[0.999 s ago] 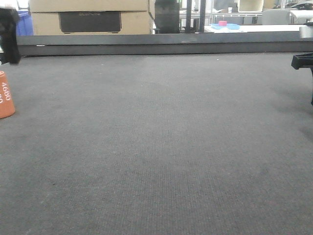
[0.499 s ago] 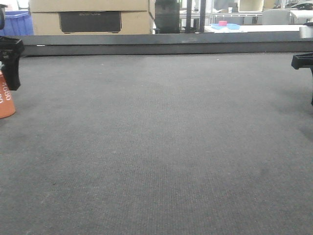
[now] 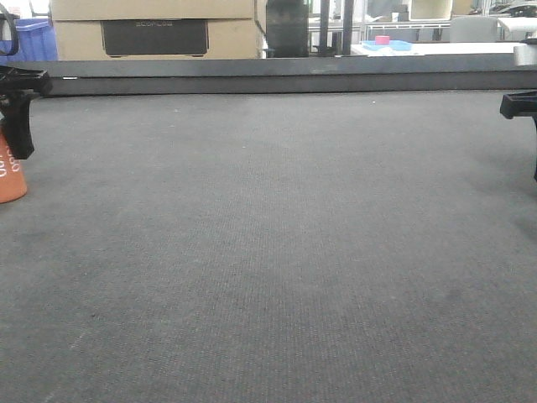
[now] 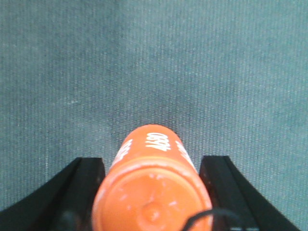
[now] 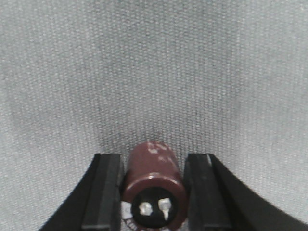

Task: Place cylindrical capacitor in blue bin on shelf
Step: 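Lift the orange cylinder and brown capacitor off the table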

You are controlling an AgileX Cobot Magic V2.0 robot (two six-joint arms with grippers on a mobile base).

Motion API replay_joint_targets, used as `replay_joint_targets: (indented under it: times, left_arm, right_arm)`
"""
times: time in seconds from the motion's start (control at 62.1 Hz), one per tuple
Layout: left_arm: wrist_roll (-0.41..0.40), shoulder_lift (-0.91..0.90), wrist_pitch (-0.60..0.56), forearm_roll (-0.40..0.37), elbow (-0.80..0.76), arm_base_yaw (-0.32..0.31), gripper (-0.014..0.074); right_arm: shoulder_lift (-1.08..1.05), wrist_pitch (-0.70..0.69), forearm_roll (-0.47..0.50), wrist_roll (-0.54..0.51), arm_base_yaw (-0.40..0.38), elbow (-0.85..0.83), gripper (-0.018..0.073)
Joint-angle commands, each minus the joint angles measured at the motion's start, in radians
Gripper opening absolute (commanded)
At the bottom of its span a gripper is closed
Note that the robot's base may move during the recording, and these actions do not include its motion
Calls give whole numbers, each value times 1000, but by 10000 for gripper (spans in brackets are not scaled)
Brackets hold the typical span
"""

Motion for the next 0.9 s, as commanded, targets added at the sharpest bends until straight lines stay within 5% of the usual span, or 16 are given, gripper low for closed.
replay_joint_targets:
  times: [0.0, 0.177, 0.354, 0.435, 0.886]
  left_arm:
    - [-7, -2, 12, -6, -10, 3, -83]
    - [-7, -34, 27, -4, -10, 3, -111]
    - [76, -133, -7, -37, -7, 0, -111]
    - [144, -187, -84, -82, 32, 0, -111]
    - [144, -595, -664, -262, 590, 0, -111]
  right_arm:
    - [-2, 13, 7, -5, -1, -5, -162]
    - [-51, -5, 7, -5, -1, -5, -162]
    - [-140, -61, 7, -8, 19, 6, -162]
    - [-175, -142, 7, -33, 41, 41, -162]
    - [-477, -671, 14, -33, 76, 446, -162]
